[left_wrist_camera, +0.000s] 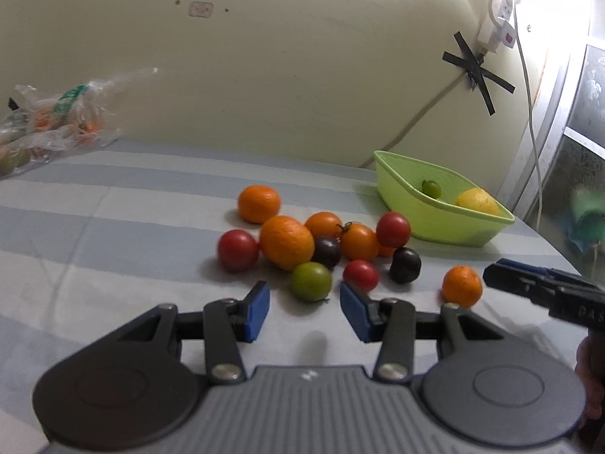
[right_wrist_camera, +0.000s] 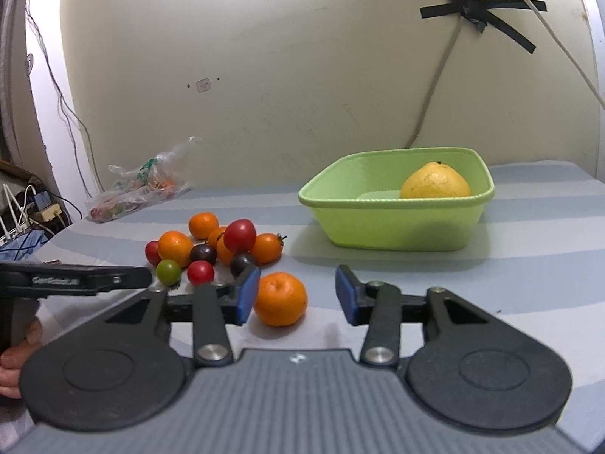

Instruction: Organize fruits

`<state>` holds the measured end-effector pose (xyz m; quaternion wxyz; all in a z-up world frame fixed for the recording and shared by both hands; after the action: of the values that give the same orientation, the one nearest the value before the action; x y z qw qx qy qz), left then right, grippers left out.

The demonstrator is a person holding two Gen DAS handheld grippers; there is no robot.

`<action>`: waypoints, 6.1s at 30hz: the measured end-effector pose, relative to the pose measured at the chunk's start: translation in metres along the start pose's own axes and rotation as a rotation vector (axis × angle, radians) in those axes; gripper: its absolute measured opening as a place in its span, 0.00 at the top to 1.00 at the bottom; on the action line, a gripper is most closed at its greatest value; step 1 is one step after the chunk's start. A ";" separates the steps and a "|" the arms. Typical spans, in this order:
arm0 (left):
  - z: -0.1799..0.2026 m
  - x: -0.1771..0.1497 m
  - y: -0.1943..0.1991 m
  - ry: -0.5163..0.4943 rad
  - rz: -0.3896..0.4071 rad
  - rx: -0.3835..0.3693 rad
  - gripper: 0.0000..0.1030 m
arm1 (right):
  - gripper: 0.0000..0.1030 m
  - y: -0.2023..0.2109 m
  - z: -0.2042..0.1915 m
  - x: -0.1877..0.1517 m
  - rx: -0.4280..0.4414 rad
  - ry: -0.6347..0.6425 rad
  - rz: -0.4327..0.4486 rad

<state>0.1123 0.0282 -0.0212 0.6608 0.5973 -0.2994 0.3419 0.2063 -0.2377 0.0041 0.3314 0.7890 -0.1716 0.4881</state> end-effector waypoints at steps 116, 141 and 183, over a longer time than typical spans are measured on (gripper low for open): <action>-0.079 0.038 -0.035 0.360 -0.071 -0.092 0.53 | 0.53 -0.054 -0.023 0.025 0.076 0.145 -0.011; 0.011 0.043 -0.042 -0.354 0.024 -0.022 0.63 | 0.70 -0.078 -0.024 0.024 0.114 0.125 -0.066; 0.025 -0.037 0.027 -0.209 0.007 -0.056 0.51 | 0.56 -0.015 -0.041 -0.031 0.048 0.181 -0.178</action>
<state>0.0688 0.0012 -0.0326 0.6413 0.6099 -0.3781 0.2717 0.1738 -0.1999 -0.0166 0.3685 0.7616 -0.0585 0.5298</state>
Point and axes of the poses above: each gripper's, at about its wrist camera, not at the fingertips, and y roughly against the way its jaws point, z to its right, x to its top, the point moved 5 cm from there along -y, roughly the way its jaws point, and after that the axes turned 12 degrees about x, right-handed, at the moved point
